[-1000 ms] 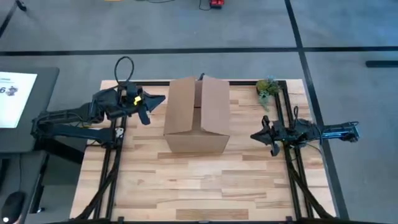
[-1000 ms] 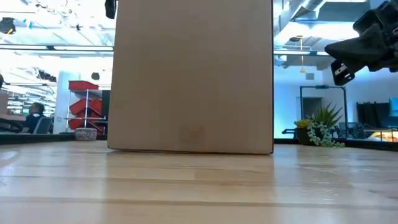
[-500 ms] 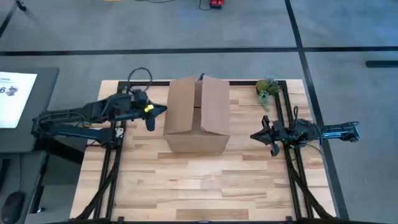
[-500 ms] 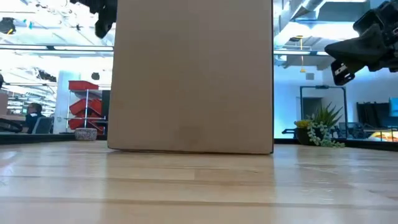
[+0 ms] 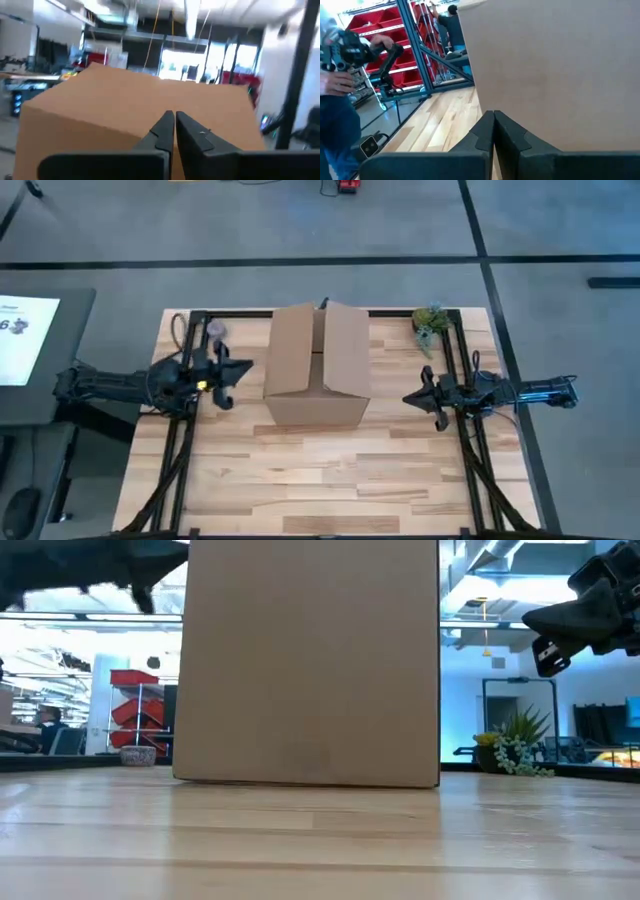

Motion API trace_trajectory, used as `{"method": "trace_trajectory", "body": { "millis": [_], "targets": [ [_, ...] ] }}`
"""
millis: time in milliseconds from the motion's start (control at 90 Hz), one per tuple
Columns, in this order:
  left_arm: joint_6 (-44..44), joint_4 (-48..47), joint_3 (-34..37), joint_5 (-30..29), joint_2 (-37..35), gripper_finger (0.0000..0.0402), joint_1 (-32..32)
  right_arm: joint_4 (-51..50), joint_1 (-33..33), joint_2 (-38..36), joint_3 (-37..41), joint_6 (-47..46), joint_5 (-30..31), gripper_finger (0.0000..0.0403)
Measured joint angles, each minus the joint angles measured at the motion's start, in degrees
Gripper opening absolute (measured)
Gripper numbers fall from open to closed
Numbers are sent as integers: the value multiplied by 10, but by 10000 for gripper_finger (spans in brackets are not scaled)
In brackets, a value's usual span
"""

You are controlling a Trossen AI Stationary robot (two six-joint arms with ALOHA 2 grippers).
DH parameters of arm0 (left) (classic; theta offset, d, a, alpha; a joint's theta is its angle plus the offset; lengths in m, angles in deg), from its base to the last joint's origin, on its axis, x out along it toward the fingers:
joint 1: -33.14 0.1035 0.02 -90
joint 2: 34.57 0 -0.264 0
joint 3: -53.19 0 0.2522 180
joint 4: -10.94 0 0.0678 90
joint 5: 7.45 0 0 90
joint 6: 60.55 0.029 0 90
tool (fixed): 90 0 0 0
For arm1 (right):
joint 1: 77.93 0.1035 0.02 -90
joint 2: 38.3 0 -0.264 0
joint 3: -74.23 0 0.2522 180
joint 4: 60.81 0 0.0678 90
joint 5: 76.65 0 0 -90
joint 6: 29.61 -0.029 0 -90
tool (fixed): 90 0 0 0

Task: Wrap mug
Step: Return to Home Position

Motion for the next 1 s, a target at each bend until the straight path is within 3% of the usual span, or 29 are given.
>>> {"method": "trace_trajectory", "body": {
  "millis": [289, 433, 556, 667, 856, 1000],
  "targets": [
    [27, -27, 90, 0, -156, 0, -4, 0, 0, 0, 0, 0, 0, 0],
    [48, -127, 87, 0, -225, 0, -4, 0, 0, 0, 0, 0, 0, 0],
    [53, -192, 88, -18, -224, 0, -5, 0, 0, 0, 0, 0, 0, 0],
    [5, -278, 88, -28, -225, 0, -10, 0, 0, 0, 0, 0, 0, 0],
    [122, -278, 89, -14, -224, 0, -11, 3, 0, 0, 0, 0, 0, 0],
    [129, -278, 89, -14, -225, 0, -11, 5, 0, 0, 0, 0, 0, 0]
  ]
}}
